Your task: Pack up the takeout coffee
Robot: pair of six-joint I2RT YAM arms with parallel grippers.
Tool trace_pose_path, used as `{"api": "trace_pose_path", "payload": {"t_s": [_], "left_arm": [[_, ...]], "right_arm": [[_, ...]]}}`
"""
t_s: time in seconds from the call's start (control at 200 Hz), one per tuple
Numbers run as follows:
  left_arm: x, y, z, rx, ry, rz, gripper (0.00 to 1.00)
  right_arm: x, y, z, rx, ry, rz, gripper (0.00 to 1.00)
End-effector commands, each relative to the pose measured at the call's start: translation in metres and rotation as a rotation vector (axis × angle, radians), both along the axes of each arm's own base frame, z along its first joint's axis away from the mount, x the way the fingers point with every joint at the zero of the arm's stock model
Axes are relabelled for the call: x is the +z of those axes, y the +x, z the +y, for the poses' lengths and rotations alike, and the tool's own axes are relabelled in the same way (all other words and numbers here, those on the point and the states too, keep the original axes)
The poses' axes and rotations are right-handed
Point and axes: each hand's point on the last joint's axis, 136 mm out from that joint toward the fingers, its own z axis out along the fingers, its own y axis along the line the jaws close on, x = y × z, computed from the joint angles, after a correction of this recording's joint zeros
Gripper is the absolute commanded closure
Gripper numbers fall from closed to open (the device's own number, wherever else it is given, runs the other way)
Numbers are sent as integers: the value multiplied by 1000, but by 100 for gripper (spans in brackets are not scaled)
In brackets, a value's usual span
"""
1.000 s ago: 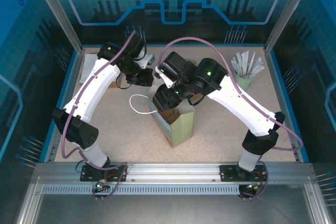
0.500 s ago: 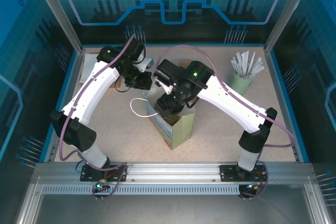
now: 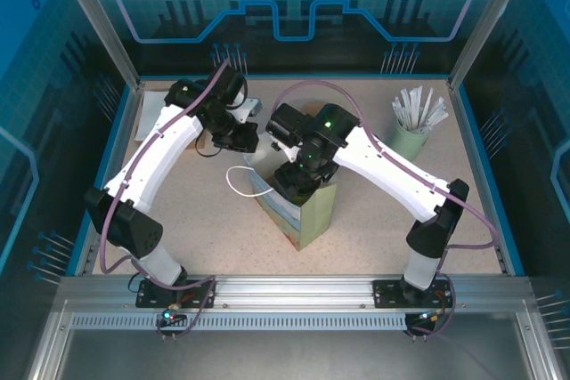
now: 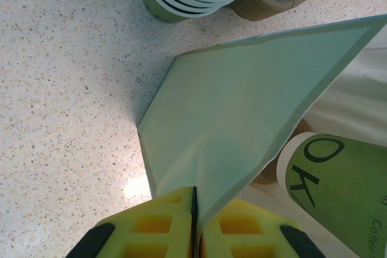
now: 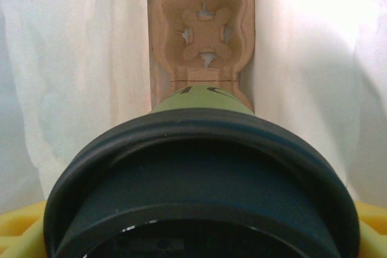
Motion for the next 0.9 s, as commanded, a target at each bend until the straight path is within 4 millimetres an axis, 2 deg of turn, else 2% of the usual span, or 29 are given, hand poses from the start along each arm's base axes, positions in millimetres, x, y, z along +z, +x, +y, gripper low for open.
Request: {"api": "trace_pose_path", "payload": {"t_s": [0.0, 0.235, 0.615, 0.896], "left_arm": [[7, -4, -7, -27, -35, -17, 89], [5, -3, -8, -30, -39, -9, 88], [-6, 3, 1, -8, 29, -9, 69], [-22, 4, 17, 15, 130, 9, 62]], "right_arm": [[-6, 0, -8, 6, -41, 10, 17], [-18, 6, 0, 43, -48, 15, 16], [-34, 10, 2, 67, -67, 46, 16], [-46, 13, -3, 65, -87, 48, 16]]}}
